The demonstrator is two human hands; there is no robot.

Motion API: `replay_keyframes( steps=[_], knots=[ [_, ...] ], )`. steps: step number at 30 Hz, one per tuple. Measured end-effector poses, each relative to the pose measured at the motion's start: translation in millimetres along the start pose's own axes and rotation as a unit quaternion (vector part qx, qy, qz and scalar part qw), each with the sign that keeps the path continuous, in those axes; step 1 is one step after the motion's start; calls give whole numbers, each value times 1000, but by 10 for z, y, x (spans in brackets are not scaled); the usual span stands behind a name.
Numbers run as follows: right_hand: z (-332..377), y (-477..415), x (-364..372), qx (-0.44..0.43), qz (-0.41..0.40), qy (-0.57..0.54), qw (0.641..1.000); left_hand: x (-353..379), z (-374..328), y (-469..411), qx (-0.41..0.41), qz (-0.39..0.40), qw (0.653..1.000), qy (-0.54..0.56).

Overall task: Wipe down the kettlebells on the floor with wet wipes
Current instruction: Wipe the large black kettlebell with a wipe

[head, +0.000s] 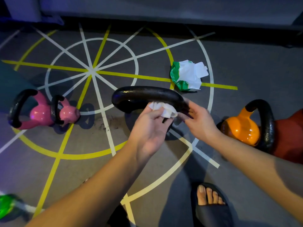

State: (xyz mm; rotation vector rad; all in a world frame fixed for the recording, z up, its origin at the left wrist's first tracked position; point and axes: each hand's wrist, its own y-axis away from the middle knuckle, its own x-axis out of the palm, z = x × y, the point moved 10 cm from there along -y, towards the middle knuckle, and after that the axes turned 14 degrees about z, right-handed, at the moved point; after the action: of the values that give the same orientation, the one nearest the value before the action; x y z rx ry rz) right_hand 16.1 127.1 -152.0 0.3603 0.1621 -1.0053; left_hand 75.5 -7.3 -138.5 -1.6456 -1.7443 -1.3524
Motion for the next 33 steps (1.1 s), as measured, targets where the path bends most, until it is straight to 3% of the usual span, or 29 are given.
replay_keyframes(
  steps=[6,13,17,22,28,33],
  knots=[
    [1,7,35,-7,8,-37,999,-64,-221,155,18,7,996,87],
    [-23,2,29,-6,12,-4,1000,103,-143,154,-22,95,994,41],
    [66,18,1,-10,10,43,999,187,-94,100,-27,65,996,47],
    [13,1,8,-4,2,16,1000,36,-285,123,-1,23,998,58],
    [-112,-9,15,5,5,1,1000,-147,-474,188,35,5,989,147],
    [-102,-15,16,-4,-4,-15,1000,-1,-340,191,13,17,998,53]
  ],
)
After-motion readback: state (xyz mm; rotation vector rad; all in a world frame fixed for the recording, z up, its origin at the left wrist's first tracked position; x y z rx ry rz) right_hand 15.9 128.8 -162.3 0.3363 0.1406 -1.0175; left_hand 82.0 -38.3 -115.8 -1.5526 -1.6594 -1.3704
